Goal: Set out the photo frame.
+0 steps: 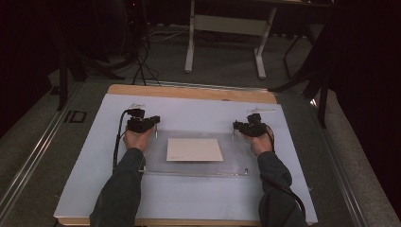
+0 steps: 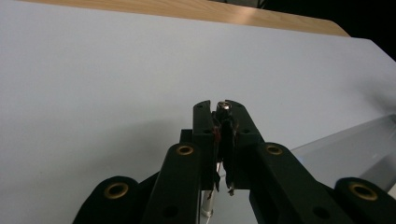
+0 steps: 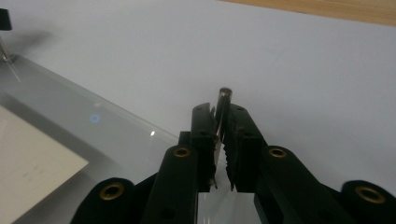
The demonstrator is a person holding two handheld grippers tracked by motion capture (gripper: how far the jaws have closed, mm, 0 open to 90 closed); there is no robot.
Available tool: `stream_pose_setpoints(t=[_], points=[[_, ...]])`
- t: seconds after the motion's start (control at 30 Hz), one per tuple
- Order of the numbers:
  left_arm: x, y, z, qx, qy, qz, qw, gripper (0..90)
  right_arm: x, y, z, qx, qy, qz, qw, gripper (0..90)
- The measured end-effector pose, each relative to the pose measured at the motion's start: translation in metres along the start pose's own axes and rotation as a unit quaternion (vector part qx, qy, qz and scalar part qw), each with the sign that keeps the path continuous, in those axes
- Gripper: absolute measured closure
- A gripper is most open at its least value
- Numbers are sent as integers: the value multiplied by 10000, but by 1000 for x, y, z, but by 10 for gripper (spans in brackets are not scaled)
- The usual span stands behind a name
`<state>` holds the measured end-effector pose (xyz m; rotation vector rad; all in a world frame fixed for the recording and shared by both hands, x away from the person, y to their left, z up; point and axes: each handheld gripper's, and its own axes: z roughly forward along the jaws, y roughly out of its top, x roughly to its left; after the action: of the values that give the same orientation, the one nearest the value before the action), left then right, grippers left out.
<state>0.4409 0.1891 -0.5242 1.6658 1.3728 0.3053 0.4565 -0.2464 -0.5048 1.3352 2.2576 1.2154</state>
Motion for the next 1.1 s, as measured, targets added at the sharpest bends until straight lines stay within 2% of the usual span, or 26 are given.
stream_pose_setpoints(t=[0.1, 0.33, 0.47, 0.5, 0.73, 0.8, 0.93, 1.03, 1.1], points=[[0, 0, 1, -7, 1, -41, 10000, 848, -1, -4, -9, -125, 53, -57, 9999, 781], [0, 0, 1, -7, -9, -76, 10000, 847, -3, -21, -31, -385, -9, -256, 9989, 760], [0, 1, 1, 5, -12, -83, 10000, 846, -2, -29, -38, -502, -8, -277, 9984, 738], [1, 1, 1, 4, -21, -99, 9999, 846, 0, -33, -42, -536, 33, -342, 9980, 722], [1, 1, 1, 9, -29, -117, 9999, 845, 6, -43, -47, -442, 102, -603, 9972, 714], [1, 1, 1, 9, -29, -127, 9999, 846, 7, -44, -48, -441, 98, -609, 9971, 702], [1, 1, 1, 16, -39, -127, 9999, 845, 7, -53, -52, -408, 84, -659, 9970, 639], [1, 1, 2, 26, -33, -135, 9999, 844, 6, -59, -54, -366, 100, -789, 9962, 568], [1, 1, 2, 27, -36, -146, 9999, 844, 6, -62, -56, -300, -32, -935, 9952, 500]])
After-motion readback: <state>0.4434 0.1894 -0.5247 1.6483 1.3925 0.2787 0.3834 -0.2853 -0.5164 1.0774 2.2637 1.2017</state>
